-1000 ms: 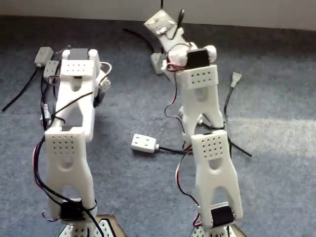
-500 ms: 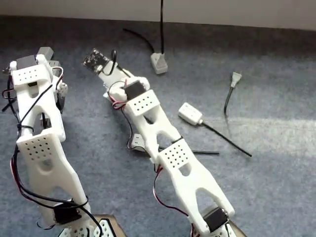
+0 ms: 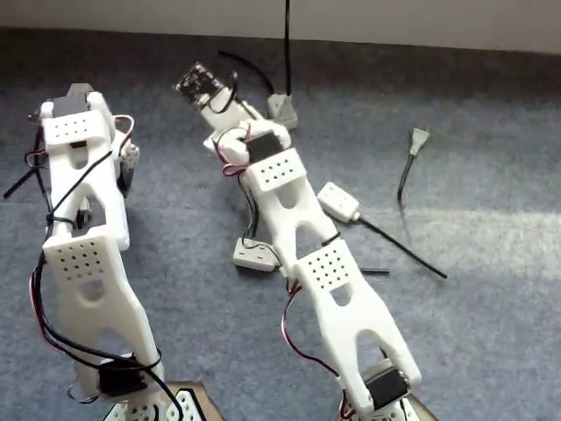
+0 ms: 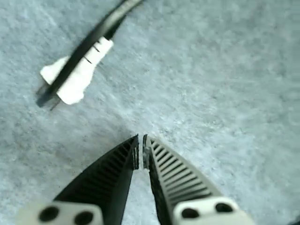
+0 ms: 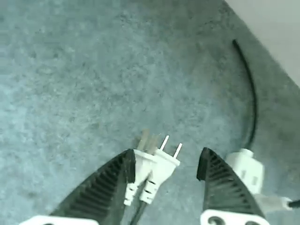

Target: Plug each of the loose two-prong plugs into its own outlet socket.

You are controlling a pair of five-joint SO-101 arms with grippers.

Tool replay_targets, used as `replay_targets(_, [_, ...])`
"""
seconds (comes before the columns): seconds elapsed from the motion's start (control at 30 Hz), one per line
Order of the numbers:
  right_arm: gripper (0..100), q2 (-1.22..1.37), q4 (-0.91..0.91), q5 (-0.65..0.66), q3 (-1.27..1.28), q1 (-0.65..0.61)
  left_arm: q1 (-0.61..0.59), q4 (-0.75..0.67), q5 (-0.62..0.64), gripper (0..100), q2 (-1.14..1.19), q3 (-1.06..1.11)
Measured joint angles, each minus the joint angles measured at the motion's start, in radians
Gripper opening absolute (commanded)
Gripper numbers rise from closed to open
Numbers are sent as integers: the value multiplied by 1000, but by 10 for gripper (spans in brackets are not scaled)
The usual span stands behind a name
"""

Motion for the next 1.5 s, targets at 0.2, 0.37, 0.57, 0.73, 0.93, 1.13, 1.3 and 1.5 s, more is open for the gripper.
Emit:
replay_targets(0.2, [211, -143, 118, -63, 0, 32, 114, 0, 0, 50, 0, 0])
replay_targets(0.37, [210, -252, 262, -75, 0, 72, 140, 23, 0, 50, 0, 0])
replay_targets(0.57, [210, -390, 503, -75, -2, 216, 287, 25, 0, 50, 2, -95])
replay_targets(0.73, [209, -411, 545, -78, -2, 397, 433, 26, 29, 50, 0, -196])
replay_targets(0.93, [209, -411, 549, -34, -2, 537, 442, -106, 103, 50, 0, -147])
replay_targets(1.13, [209, -411, 549, -23, -2, 585, 448, -238, 100, 49, 2, -41])
replay_targets(1.3, [209, -411, 549, -20, -2, 658, 445, -344, 100, 49, 2, -3])
replay_targets(1.5, [209, -411, 549, -15, -2, 709, 454, -371, 100, 50, 2, -12])
